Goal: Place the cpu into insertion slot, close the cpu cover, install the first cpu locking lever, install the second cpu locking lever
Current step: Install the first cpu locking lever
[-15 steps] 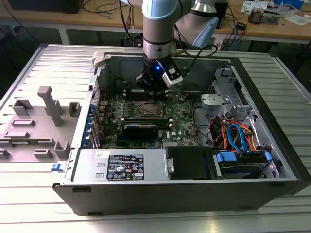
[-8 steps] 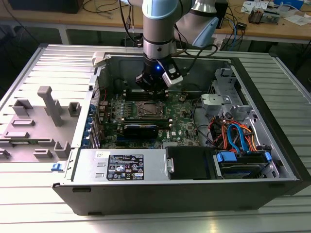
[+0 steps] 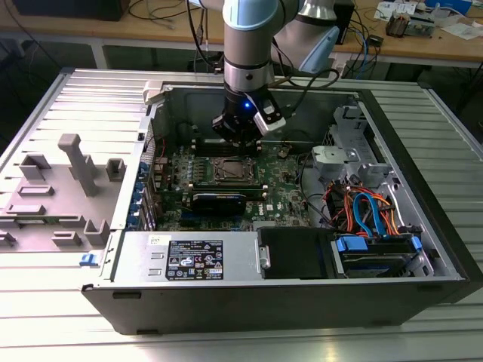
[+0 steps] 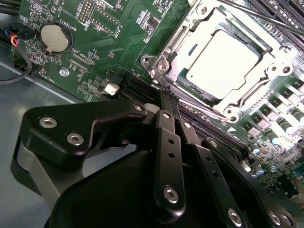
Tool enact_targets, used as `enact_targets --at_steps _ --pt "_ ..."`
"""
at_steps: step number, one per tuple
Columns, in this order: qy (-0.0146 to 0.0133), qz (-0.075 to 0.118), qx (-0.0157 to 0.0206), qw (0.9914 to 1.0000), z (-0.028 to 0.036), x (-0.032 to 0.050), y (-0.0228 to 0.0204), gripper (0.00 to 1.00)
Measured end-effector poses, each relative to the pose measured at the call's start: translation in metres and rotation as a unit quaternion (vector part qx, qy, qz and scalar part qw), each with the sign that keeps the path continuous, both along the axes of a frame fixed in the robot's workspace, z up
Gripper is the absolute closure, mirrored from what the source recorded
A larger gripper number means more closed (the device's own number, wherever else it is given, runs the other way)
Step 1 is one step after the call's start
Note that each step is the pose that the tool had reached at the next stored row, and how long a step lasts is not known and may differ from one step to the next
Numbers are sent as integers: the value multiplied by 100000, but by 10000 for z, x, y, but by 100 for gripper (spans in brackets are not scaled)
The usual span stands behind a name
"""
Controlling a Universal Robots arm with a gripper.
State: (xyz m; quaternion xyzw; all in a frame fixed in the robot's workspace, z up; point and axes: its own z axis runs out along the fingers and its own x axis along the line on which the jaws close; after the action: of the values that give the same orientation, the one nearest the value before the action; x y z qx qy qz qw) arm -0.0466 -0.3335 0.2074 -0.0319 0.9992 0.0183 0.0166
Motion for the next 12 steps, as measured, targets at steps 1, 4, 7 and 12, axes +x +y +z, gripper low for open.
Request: enact_targets --at_steps 1,4,7,12 --pt "-1 -1 5 100000 -1 0 -1 89" --pt "-3 0 3 100000 -2 0 -4 89" --pt "-1 -1 1 100000 -4 0 -8 89" --pt "4 -1 -33 100000 -12 -1 -14 89"
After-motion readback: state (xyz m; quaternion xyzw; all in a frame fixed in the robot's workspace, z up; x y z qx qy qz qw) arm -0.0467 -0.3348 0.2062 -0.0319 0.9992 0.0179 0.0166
